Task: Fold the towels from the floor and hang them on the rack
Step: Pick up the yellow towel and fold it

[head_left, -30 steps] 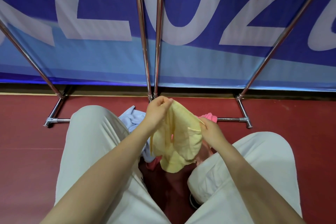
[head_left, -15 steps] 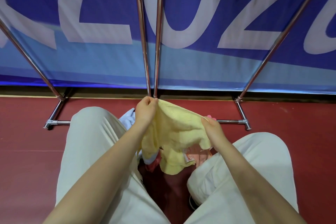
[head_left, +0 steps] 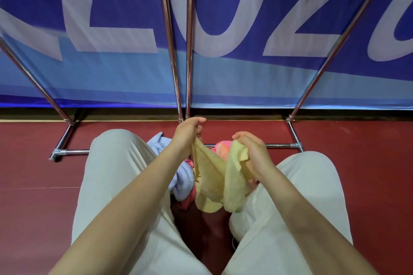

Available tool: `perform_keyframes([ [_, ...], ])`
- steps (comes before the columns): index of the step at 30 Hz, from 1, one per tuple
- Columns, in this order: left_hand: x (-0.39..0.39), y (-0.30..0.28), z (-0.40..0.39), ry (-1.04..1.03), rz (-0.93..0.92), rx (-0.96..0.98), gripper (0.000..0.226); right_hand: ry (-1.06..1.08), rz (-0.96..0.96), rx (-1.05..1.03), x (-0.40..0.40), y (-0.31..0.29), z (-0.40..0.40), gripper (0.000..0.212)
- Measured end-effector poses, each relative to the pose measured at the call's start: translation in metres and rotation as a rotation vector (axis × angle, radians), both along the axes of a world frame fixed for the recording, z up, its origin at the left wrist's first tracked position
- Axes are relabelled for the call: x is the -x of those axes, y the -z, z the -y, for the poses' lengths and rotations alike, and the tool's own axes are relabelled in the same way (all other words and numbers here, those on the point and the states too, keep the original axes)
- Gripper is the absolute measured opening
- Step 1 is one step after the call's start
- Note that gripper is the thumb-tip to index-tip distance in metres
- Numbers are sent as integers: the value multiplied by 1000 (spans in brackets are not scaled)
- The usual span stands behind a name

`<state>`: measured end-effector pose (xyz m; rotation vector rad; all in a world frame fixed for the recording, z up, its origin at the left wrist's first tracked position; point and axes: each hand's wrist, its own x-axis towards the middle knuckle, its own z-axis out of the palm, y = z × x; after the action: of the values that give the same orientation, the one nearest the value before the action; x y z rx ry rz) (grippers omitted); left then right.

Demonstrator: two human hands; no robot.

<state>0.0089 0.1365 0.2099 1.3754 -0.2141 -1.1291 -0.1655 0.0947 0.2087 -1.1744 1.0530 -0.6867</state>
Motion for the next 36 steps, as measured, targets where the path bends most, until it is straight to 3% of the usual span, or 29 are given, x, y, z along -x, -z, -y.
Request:
perform_keyframes([
  [5, 1, -6, 2, -22, -130, 80, 23, -211, 374, -202, -13, -12, -9, 25],
  [7, 1, -8, 3, -43, -171, 103, 28, -281, 419, -194, -19, -10, -11, 28],
  [12, 0, -13, 6, -128, -292, 103, 36, -162, 0, 271, -30, -8, -10, 17],
  [15, 0, -13, 10, -211, -333, 120, 38, -198, -65, 597, -33, -7, -11, 19],
  [17, 0, -14, 12, -228, -373, 139, 38, -221, -56, 708, -36, -5, -11, 12],
  [20, 3, -17, 14, -239, -443, 172, 39, -184, -61, 673, -44, 3, -12, 6],
  [25, 8, -22, 15, -255, -432, 235, 35, -63, -72, 473, -58, 12, -15, 15],
  [32, 13, -21, 14, -136, -293, 229, 26, -8, -18, 424, -57, 9, -13, 20],
  [36, 18, -22, 8, -8, -153, 227, 16, 29, -17, 424, -52, 6, -5, 8],
])
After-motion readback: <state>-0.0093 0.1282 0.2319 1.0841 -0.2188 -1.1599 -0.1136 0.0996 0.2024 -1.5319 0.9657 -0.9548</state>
